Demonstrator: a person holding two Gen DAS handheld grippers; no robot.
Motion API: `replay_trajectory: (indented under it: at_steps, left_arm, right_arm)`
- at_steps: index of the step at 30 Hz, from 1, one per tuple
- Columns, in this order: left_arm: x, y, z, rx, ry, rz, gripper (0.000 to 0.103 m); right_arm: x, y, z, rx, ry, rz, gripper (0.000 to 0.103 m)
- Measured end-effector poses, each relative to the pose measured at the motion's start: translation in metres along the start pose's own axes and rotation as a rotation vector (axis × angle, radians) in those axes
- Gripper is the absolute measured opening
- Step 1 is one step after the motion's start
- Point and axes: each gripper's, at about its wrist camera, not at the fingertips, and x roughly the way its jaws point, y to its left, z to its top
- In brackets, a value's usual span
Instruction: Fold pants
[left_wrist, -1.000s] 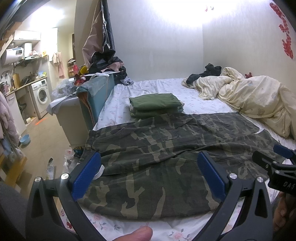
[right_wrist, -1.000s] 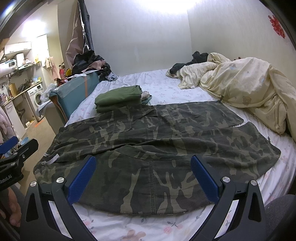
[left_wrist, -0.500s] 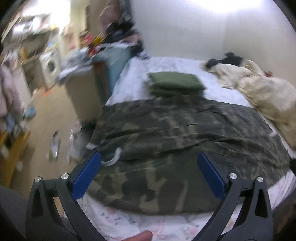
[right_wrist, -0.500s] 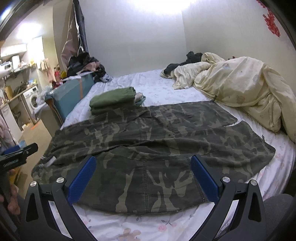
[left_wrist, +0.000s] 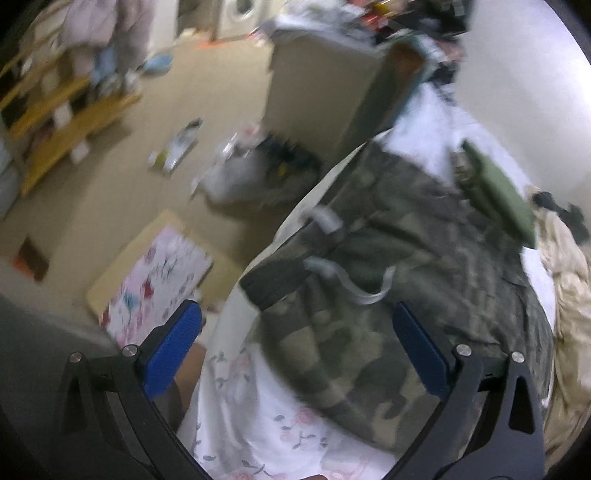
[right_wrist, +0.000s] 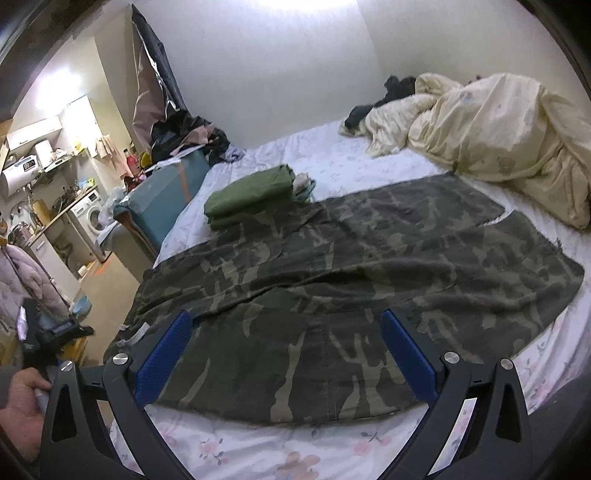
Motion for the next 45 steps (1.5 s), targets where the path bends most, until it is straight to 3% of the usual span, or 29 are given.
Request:
replay_trajectory:
  at_steps: [4, 7, 8, 9, 12, 17, 21, 23, 27, 30, 32, 34, 35, 39, 43, 45]
  left_arm:
    - [0.048, 0.007, -0.003, -0.073, 0.068, 0.037, 0.087]
    - [0.076, 0.015, -0.002, -0.124, 0.078, 0.051, 0.07]
    - [0.08, 0.014, -0.002, -0.127, 0.087, 0.049, 0.048]
    - [0.082, 0.012, -0.001, -0.112, 0.094, 0.04, 0.033]
    - [0.055, -0.009, 0.0, -0.008, -0.008, 0.065, 0.018]
    - [-0.003, -0.054, 0.006, 0.206, -0.155, 0.054, 0.014]
    - [-0.013, -0.061, 0.019, 0.266, -0.13, 0.068, 0.014]
    - [-0.011, -0.06, 0.02, 0.265, -0.114, 0.081, 0.014]
    - [-0.01, -0.06, 0.014, 0.269, -0.132, 0.097, 0.014]
    - [-0.006, -0.06, 0.013, 0.265, -0.13, 0.104, 0.014]
    - [-0.005, -0.059, 0.013, 0.259, -0.127, 0.104, 0.014]
    - [-0.004, -0.063, 0.013, 0.268, -0.135, 0.107, 0.014]
    - [-0.004, -0.065, 0.012, 0.275, -0.14, 0.11, 0.014]
    - [-0.003, -0.069, 0.011, 0.293, -0.146, 0.114, 0.014]
    - [0.001, -0.064, 0.014, 0.289, -0.126, 0.12, 0.014]
    - [0.002, -0.065, 0.013, 0.3, -0.125, 0.131, 0.014]
  right_arm:
    - [0.002, -0.004, 0.002, 0.018, 0.001, -0.001, 0.103]
    - [0.003, -0.007, 0.002, 0.022, 0.001, -0.012, 0.103]
    - [0.003, -0.008, 0.001, 0.024, 0.003, -0.018, 0.103]
    - [0.004, -0.009, 0.001, 0.027, 0.007, -0.024, 0.103]
    - [0.006, -0.016, 0.0, 0.038, 0.018, -0.043, 0.103]
    - [0.012, -0.016, -0.001, 0.045, 0.04, -0.064, 0.103]
    - [0.021, -0.013, -0.005, 0.039, 0.095, -0.004, 0.103]
    - [0.032, -0.02, -0.014, 0.11, 0.184, 0.066, 0.103]
    - [0.07, -0.039, -0.061, 0.377, 0.448, 0.207, 0.103]
    - [0.101, -0.055, -0.107, 0.532, 0.58, 0.145, 0.103]
    - [0.112, -0.082, -0.129, 0.674, 0.571, 0.048, 0.103]
    - [0.115, -0.11, -0.13, 0.791, 0.495, 0.037, 0.102]
    - [0.114, -0.12, -0.125, 0.814, 0.462, 0.017, 0.102]
    - [0.101, -0.185, -0.088, 0.865, 0.257, -0.24, 0.101]
    - [0.087, -0.261, -0.069, 1.048, 0.115, -0.358, 0.098]
    - [0.073, -0.293, -0.044, 1.027, 0.062, -0.475, 0.09]
